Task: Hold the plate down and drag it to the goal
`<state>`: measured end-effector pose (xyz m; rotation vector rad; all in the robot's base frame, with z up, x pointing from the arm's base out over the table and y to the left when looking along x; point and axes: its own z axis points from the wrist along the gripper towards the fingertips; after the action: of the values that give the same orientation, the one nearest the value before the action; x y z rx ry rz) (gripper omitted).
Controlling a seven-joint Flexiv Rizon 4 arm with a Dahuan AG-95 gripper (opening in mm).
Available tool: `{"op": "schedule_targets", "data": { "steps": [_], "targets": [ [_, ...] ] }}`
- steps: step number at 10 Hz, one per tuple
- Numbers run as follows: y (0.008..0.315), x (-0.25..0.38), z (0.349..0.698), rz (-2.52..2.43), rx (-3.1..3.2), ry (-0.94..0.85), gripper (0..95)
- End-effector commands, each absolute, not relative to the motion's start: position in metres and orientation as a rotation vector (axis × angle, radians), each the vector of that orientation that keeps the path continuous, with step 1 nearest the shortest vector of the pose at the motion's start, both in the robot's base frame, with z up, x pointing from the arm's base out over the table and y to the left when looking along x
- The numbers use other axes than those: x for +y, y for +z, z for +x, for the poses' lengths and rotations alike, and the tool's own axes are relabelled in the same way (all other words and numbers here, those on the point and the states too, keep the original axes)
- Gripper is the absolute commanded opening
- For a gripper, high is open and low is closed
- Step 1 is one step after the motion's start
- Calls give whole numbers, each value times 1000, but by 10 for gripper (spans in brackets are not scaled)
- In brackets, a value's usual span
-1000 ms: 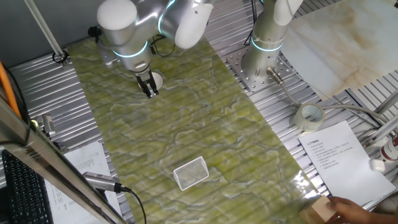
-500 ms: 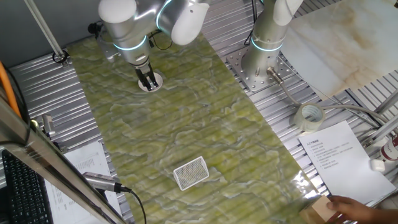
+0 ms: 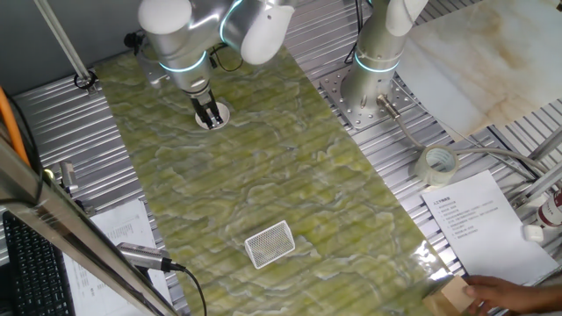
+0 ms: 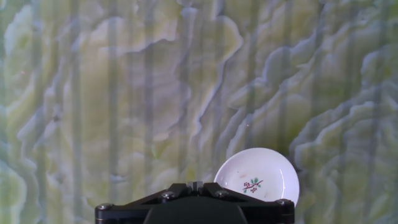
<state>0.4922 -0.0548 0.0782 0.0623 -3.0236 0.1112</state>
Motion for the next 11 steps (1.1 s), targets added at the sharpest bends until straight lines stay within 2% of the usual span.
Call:
{"op": "schedule_targets", "data": {
  "steps": [1, 8, 9, 11],
  "targets": [
    [78, -55, 493, 65, -3030, 112, 0],
    [72, -58, 488, 32, -3056, 125, 0],
    [61, -62, 482, 43, -3076, 127, 380],
    [53, -66, 475, 45, -3099, 136, 380]
  ]
}}
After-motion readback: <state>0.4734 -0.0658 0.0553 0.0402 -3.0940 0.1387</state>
